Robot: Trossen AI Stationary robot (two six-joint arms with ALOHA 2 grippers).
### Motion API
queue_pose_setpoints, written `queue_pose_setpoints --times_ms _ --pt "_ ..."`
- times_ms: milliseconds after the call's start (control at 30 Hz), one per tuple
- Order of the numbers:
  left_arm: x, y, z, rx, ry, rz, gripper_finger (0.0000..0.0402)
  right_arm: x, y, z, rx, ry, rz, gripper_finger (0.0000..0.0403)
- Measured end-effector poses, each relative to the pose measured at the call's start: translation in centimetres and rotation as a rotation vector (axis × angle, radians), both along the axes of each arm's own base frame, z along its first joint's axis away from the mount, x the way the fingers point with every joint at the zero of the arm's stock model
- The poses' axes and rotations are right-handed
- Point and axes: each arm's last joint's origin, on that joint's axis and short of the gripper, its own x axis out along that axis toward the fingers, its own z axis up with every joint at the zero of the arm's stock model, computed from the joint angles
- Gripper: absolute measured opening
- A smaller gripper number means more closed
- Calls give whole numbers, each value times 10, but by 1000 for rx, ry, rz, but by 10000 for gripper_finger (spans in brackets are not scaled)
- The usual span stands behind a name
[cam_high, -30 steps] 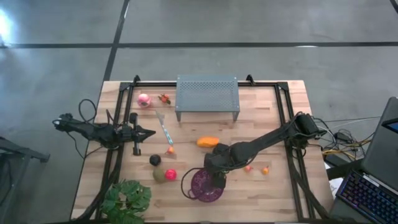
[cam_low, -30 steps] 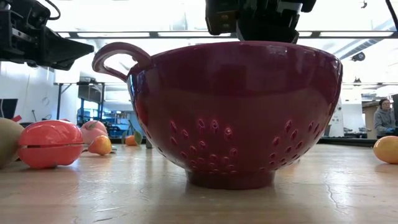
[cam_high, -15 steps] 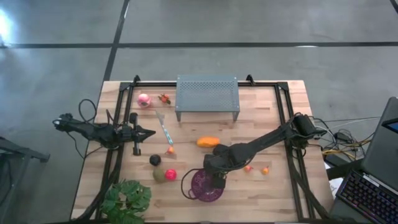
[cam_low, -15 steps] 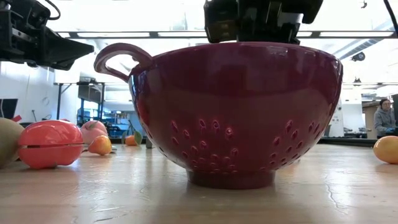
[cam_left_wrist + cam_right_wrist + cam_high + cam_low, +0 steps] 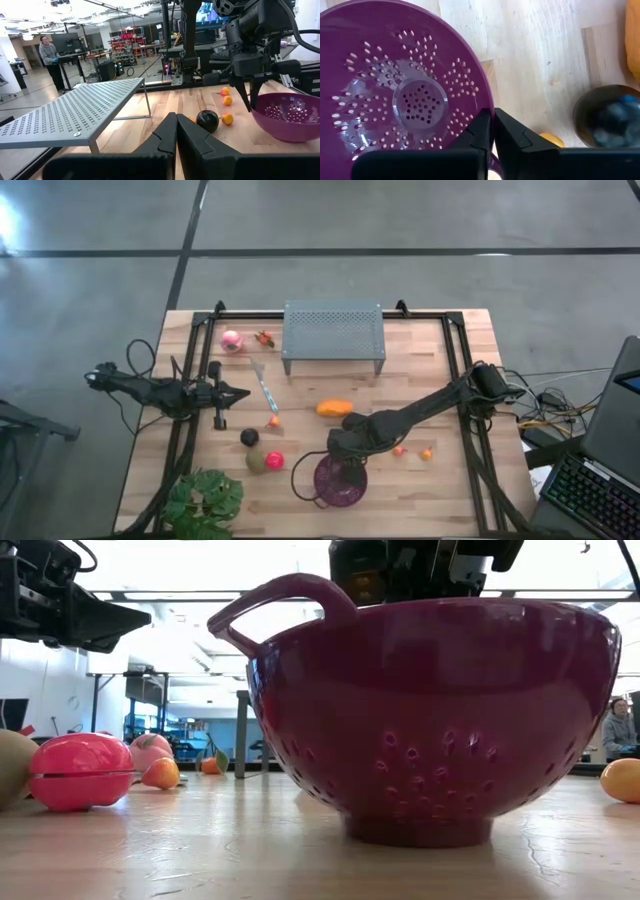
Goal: Pick & Place Fruit
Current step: Put the purple bowl on the shelf
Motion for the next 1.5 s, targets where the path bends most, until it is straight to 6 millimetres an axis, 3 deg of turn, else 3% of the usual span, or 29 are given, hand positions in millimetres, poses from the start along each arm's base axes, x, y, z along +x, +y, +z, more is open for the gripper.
queue_pose_setpoints --times_ms 467,867,1200,1500 --pt "0 0 0 0 0 0 12 -1 0 1 -1 2 0 13" --pt "0 0 0 0 0 0 12 -8 -11 34 60 -64 1 10" --pt "0 0 0 0 0 0 12 -7 -67 76 71 -85 -73 10" --pt "0 0 0 0 0 0 12 -12 -136 148 34 -147 -208 10"
